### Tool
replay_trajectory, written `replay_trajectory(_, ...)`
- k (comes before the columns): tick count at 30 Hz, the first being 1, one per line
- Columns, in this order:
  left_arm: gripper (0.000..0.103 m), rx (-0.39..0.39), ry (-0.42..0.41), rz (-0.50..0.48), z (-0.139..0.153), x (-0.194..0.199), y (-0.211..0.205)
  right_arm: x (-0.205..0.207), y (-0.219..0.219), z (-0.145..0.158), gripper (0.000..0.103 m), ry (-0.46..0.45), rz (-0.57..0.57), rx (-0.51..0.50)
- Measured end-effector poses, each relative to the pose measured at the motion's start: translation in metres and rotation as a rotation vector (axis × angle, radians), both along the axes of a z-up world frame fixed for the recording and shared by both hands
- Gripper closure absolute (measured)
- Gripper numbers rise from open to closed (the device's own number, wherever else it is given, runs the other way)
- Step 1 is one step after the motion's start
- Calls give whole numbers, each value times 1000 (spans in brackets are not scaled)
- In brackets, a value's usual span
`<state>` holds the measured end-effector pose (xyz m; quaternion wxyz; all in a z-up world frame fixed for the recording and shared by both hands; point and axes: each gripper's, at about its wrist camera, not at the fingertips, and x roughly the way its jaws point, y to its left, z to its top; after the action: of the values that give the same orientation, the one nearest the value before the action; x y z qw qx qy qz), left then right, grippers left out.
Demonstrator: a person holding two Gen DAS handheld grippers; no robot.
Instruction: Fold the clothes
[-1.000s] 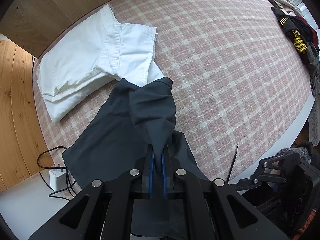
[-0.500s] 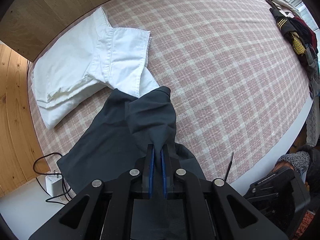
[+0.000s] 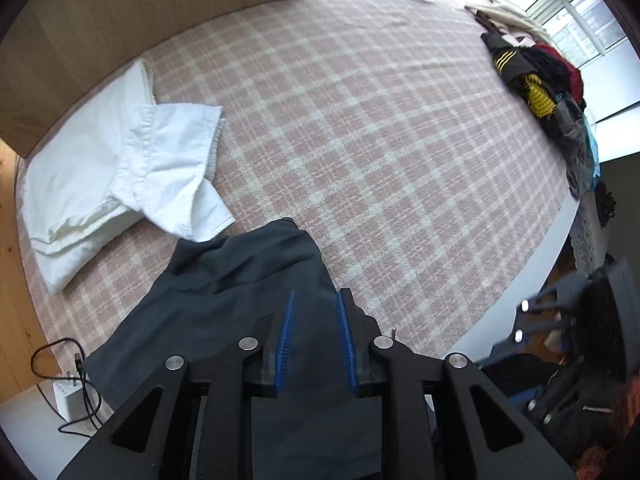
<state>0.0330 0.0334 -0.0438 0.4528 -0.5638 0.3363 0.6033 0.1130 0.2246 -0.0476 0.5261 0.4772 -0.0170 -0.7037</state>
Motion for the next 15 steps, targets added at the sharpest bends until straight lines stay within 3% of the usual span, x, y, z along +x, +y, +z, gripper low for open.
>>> replay_trajectory(4,78,81,7,26,20,35,-66,-47,13,7,60,-34,-162,-60)
replay_trajectory(8,80,116,-16,146,-7,86,-115,-110,-24,-11,60,-67,-205,2)
replay_trajectory(11,80,194,-82,204,-24,117,-128,-152,-51,-49,60,-264,-229,49)
replay_trajectory(15,80,211,-25,236,-48,139,-120,-174,-78,-85,60,-395,-201,69)
